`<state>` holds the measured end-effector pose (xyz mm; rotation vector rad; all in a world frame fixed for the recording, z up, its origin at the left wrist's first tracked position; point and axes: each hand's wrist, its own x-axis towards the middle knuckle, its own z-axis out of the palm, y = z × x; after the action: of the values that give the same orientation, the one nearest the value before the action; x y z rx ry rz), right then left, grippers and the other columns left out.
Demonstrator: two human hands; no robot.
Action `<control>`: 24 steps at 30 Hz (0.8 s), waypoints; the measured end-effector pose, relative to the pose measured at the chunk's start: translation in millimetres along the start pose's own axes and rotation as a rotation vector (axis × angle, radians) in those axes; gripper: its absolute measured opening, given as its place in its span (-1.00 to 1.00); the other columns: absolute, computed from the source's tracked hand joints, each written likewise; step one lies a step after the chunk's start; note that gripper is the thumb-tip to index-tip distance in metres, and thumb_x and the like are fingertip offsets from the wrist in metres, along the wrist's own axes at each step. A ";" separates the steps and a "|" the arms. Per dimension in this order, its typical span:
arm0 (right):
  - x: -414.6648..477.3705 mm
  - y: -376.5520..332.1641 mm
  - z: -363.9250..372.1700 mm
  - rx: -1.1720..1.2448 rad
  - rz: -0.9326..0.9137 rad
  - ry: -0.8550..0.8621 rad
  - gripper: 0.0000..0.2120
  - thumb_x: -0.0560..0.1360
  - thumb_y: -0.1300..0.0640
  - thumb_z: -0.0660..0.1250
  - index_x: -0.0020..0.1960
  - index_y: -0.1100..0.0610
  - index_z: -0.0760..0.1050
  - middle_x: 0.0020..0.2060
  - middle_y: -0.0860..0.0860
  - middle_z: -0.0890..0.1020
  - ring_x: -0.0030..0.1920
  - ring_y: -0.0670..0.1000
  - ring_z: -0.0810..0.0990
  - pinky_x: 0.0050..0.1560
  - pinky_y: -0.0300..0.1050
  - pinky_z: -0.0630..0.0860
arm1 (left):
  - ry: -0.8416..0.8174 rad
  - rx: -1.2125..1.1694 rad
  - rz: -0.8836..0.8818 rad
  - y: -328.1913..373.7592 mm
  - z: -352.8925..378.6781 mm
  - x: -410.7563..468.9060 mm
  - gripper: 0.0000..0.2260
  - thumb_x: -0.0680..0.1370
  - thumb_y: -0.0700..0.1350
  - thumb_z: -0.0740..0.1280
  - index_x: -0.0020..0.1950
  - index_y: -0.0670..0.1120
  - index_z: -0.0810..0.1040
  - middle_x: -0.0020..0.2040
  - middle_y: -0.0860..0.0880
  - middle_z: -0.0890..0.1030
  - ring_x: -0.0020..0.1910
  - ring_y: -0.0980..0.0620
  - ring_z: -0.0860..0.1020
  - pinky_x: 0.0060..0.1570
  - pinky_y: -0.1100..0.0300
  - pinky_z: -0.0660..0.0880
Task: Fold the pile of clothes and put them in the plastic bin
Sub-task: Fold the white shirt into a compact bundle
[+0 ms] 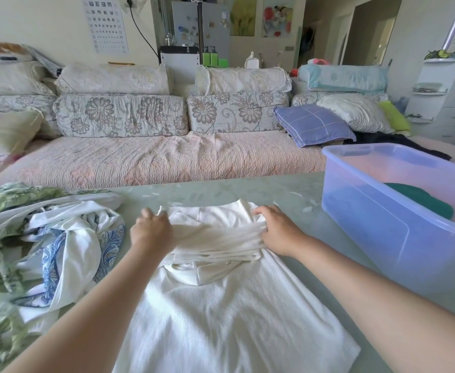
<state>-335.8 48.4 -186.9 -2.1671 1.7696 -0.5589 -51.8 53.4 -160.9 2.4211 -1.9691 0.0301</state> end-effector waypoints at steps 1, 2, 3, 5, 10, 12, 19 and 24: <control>0.2 2.9 -0.7 0.004 0.014 0.033 -0.46 0.47 0.38 0.16 0.41 0.07 0.35 0.40 0.06 0.36 0.37 0.07 0.39 0.31 -0.18 0.31 | 0.092 -0.033 0.113 9.4 0.3 -0.1 -0.59 0.53 -0.14 0.25 0.39 -0.05 0.37 0.26 -0.15 0.33 0.23 -0.15 0.41 0.18 0.01 0.41; 1.1 6.1 -1.4 -0.001 0.020 0.065 -0.48 0.49 0.37 0.14 0.40 0.07 0.38 0.39 0.06 0.38 0.38 0.07 0.40 0.34 -0.15 0.31 | 0.166 -0.088 0.238 21.0 -0.1 -0.7 -0.63 0.53 -0.13 0.26 0.35 -0.01 0.41 0.25 -0.12 0.35 0.22 -0.13 0.40 0.22 0.01 0.38; 2.1 9.3 -2.5 -0.014 0.021 0.087 -0.50 0.51 0.37 0.13 0.40 0.06 0.40 0.39 0.05 0.40 0.39 0.06 0.41 0.36 -0.13 0.32 | 0.191 -0.160 0.349 33.6 0.1 -1.1 -0.65 0.54 -0.15 0.25 0.33 0.02 0.45 0.24 -0.09 0.38 0.22 -0.11 0.40 0.23 0.02 0.35; 4.7 15.7 -4.7 -0.048 0.029 0.097 -0.51 0.55 0.35 0.13 0.43 0.05 0.41 0.41 0.02 0.43 0.41 0.05 0.41 0.37 -0.11 0.33 | 0.067 -0.324 0.455 58.5 2.2 -3.9 -0.63 0.54 -0.23 0.19 0.30 0.05 0.51 0.27 -0.05 0.46 0.24 -0.08 0.45 0.24 0.05 0.38; 20.0 30.0 -3.1 -0.102 0.004 0.029 -0.50 0.59 0.30 0.12 0.45 -0.06 0.41 0.39 -0.03 0.43 0.36 0.05 0.45 0.29 -0.07 0.40 | -0.169 -0.261 0.461 87.9 26.5 -0.8 -0.67 0.62 -0.03 0.15 0.36 0.05 0.49 0.31 -0.05 0.50 0.28 -0.08 0.45 0.24 0.06 0.41; 29.8 33.6 0.7 -0.100 -0.019 0.001 -0.61 0.62 0.22 0.15 0.38 -0.06 0.48 0.32 -0.03 0.46 0.29 0.05 0.49 0.24 -0.03 0.43 | -0.172 -0.310 0.436 88.2 26.3 4.1 -0.74 0.60 -0.02 0.19 0.23 0.05 0.57 0.12 0.00 0.56 0.07 -0.01 0.53 -0.05 0.17 0.46; 59.7 36.9 6.1 -0.151 0.102 0.194 -0.80 0.66 0.04 0.18 0.10 0.10 0.52 0.13 0.08 0.46 0.03 0.19 0.57 0.00 0.02 0.48 | 0.072 -0.420 0.226 96.3 13.7 20.4 -0.80 0.54 -0.11 0.12 -0.08 0.04 0.53 -0.23 0.05 0.58 -0.18 -0.07 0.54 -0.29 0.17 0.32; 64.3 27.0 13.7 0.035 0.021 0.317 -0.78 0.54 0.21 0.34 0.17 0.14 0.45 0.12 0.10 0.47 -0.02 0.16 0.56 -0.04 -0.02 0.44 | 0.096 -0.066 0.125 90.6 26.3 28.1 -0.75 0.53 -0.23 0.18 0.17 -0.09 0.50 0.11 -0.11 0.60 0.13 -0.14 0.55 -0.10 0.11 0.38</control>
<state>-341.8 -20.3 -203.8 -2.1271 1.9158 -0.9656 -134.7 6.7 -186.0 2.2106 -2.0422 0.0804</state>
